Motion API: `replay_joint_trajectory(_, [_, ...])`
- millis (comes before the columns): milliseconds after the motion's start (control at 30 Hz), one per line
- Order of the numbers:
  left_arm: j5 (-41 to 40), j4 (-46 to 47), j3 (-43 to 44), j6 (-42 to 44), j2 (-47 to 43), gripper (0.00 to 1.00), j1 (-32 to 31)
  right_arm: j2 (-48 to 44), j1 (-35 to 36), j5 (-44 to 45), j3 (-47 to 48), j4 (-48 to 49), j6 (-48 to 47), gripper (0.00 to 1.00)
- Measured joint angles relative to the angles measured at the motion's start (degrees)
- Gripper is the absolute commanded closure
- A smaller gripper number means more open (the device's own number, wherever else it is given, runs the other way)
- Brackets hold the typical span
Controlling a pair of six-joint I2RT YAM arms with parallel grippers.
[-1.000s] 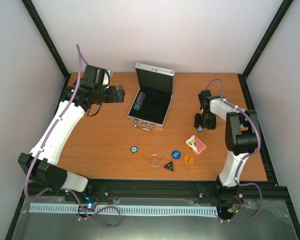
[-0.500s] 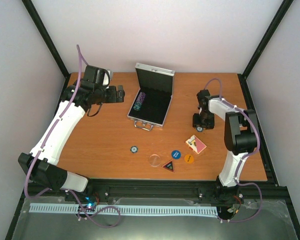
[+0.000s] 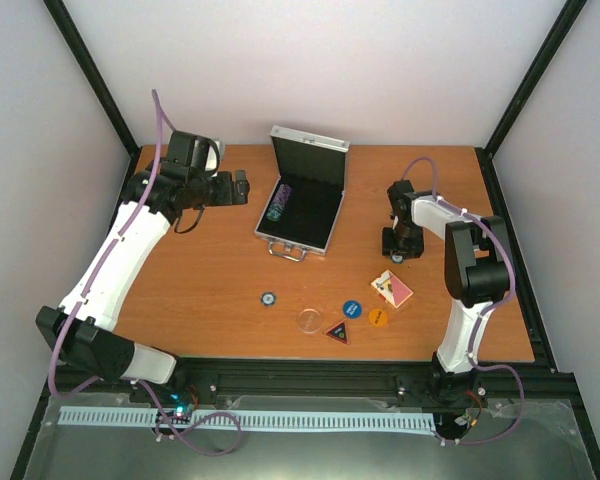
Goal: Pack up texas hold em set
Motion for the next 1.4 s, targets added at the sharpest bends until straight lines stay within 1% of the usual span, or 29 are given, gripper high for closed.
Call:
replay_joint_trajectory(67, [0.0,0.0,0.0,0.0,0.0,0.00,0.0,0.0,0.1,0.1,0.0,0.0,0.0,0.49])
replay_joint_trajectory(167, [0.0,0.0,0.0,0.0,-0.1,0.00,0.0,-0.1,0.2,0.2,-0.1,0.2,0.0,0.56])
replay_joint_trajectory(267, [0.0,0.0,-0.1,0.0,-0.2,0.00,0.0,-0.4,0.2,0.4,-0.6,0.7,-0.1,0.67])
replay_joint_trajectory(367, [0.0,0.0,-0.3,0.0,-0.3,0.00,0.0,-0.8,0.3,0.8,-0.9,0.9,-0.1,0.74])
replay_joint_trajectory(633, [0.0,0.0,-0.3,0.0,-0.3,0.00,0.0,-0.8,0.4,0.9,-0.6,0.6,-0.2,0.75])
replay_joint_trajectory(900, [0.0,0.0,-1.0,-0.1,-1.6,0.00,0.0,-1.0,0.7,1.3,2.1,-2.6,-0.1,0.74])
replay_joint_trajectory(967, [0.0,0.1,-1.1,-0.1,-1.7,0.00,0.0,-1.2,0.9,1.4,3.1,-3.2,-0.1,0.71])
replay_joint_trajectory(1000, [0.0,0.1,-1.1,-0.1,-1.7,0.00,0.0,-1.3,1.0,1.4,3.6,-3.4,-0.1,0.67])
replay_joint_trajectory(1033, [0.0,0.1,-1.1,-0.1,-1.7,0.00,0.0,-1.5,1.1,1.4,3.9,-3.5,-0.1,0.63])
replay_joint_trajectory(1067, [0.0,0.1,-1.2,-0.1,-1.7,0.00,0.0,-1.7,1.1,1.4,4.1,-3.6,0.0,0.55])
replay_joint_trajectory(1100, [0.1,0.2,-1.3,-0.1,-1.7,0.00,0.0,-2.0,1.2,1.5,4.1,-3.7,-0.2,0.45])
replay_joint_trajectory(1133, [0.3,0.2,-1.3,-0.1,-1.7,0.00,0.0,-2.2,1.2,1.6,4.1,-3.9,0.2,0.33])
replay_joint_trajectory(1167, [1.8,0.7,-1.4,-0.1,-1.7,0.00,0.0,-2.8,1.2,1.9,4.1,-4.3,0.2,0.00])
replay_joint_trajectory(1200, [1.8,0.7,-1.4,-0.1,-1.7,0.00,0.0,-2.8,1.2,2.0,4.1,-4.3,0.2,0.00])
replay_joint_trajectory(1400, [15.3,-0.9,4.2,6.4,2.8,0.00,-0.9,-3.2,0.3,1.9,4.1,-4.0,0.6,0.00])
